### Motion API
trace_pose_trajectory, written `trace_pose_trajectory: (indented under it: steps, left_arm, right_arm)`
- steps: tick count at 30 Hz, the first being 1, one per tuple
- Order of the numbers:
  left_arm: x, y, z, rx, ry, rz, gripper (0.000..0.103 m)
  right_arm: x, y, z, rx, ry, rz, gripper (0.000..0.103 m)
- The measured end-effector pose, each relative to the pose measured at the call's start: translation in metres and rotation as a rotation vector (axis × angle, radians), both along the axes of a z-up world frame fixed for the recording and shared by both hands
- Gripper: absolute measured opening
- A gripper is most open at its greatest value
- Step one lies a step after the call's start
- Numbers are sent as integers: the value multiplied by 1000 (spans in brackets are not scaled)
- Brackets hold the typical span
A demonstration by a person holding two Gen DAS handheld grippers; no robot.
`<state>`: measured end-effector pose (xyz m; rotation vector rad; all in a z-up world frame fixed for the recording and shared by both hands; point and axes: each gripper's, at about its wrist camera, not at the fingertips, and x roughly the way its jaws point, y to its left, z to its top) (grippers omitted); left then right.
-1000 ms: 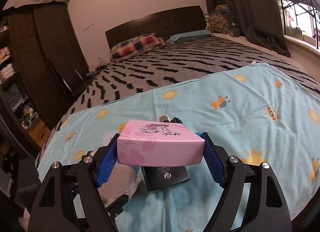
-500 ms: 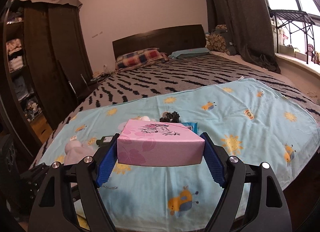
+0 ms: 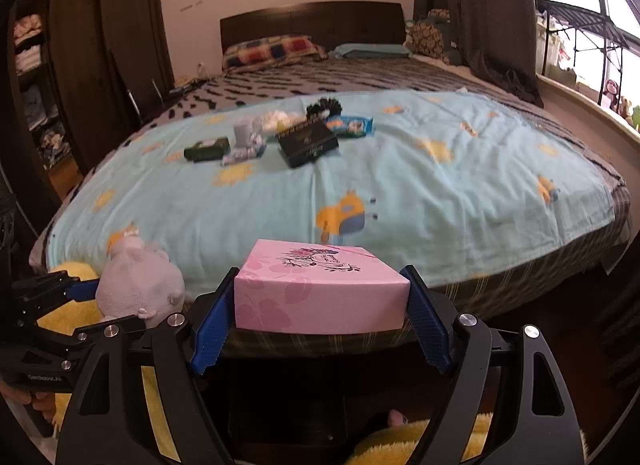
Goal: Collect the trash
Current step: 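Carry the pink box and grey plush down toward the black bin with both tools, then open the right tool over the bin while the left tool releases the plush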
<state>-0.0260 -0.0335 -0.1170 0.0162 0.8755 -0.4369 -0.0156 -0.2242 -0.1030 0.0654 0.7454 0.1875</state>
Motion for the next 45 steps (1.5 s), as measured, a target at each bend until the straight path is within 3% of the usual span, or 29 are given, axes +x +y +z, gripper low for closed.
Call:
trace_pose_trajectory:
  steps: [7, 12, 20, 26, 37, 42, 45]
  left_arm:
    - [-9, -6, -44, 22, 125, -3, 67]
    - [-18, -12, -70, 21, 204, -24, 66]
    - [2, -30, -126, 54, 348, -45, 64]
    - [13, -36, -153, 55, 402, -38, 64]
    - [23, -28, -180, 44, 473, -29, 66]
    - [21, -24, -171, 43, 429, -11, 85]
    - [17, -24, -160, 48, 387, -9, 89]
  right_arm:
    - [-9, 15, -57, 32, 150, 12, 80]
    - [-16, 21, -81, 24, 213, 15, 80]
    - [3, 29, -117, -15, 303, 6, 80]
    - [18, 33, -147, 28, 377, 4, 80]
    - [28, 50, -167, 38, 407, 1, 84]
    - [32, 38, -160, 47, 399, -14, 89]
    - [35, 29, -151, 54, 387, -20, 89]
